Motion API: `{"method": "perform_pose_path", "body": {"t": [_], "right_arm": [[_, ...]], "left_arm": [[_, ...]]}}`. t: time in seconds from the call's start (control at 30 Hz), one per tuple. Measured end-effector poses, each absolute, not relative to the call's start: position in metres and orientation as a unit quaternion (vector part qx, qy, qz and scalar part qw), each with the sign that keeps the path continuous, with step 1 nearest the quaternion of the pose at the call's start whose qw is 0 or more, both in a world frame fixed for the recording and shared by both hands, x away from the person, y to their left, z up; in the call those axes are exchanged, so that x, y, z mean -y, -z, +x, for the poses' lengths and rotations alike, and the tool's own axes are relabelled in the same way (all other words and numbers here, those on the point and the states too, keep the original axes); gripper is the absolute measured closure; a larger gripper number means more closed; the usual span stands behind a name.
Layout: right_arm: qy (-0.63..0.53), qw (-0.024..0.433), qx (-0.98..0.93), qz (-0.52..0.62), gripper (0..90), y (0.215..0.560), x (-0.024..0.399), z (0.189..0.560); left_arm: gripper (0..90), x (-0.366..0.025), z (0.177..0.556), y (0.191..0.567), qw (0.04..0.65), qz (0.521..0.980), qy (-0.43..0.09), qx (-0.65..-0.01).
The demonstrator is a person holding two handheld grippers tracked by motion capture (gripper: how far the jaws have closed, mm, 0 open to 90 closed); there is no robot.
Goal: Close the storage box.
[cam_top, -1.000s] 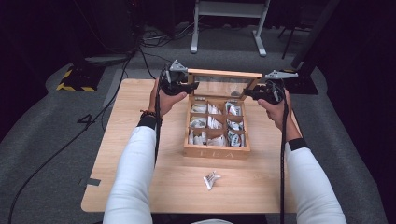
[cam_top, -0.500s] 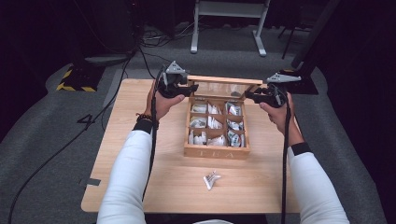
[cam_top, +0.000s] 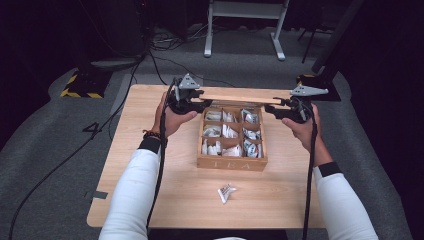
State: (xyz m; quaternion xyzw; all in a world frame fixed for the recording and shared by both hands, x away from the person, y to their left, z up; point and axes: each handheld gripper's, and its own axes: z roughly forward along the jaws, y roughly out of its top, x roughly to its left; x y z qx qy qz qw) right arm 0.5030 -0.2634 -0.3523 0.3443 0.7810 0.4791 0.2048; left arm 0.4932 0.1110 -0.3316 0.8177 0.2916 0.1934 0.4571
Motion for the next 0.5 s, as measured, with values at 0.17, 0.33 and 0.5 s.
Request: {"method": "perform_pose_path", "body": {"t": [0.17,0.33,0.5], "right_arm": [[-0.480,0.205,-0.784,0.335,43.4,0.351,0.265,0.495],[-0.477,0.199,-0.789,0.333,41.5,0.353,0.266,0.491],[-0.472,0.203,-0.793,0.327,39.3,0.356,0.267,0.486]], "left_arm": [[50.2,-0.109,0.489,0.332,0.448,0.822,-0.199,-0.290],[43.3,-0.107,0.483,0.334,0.429,0.830,-0.205,-0.290],[35.5,-0.108,0.478,0.337,0.429,0.833,-0.198,-0.289]]}}
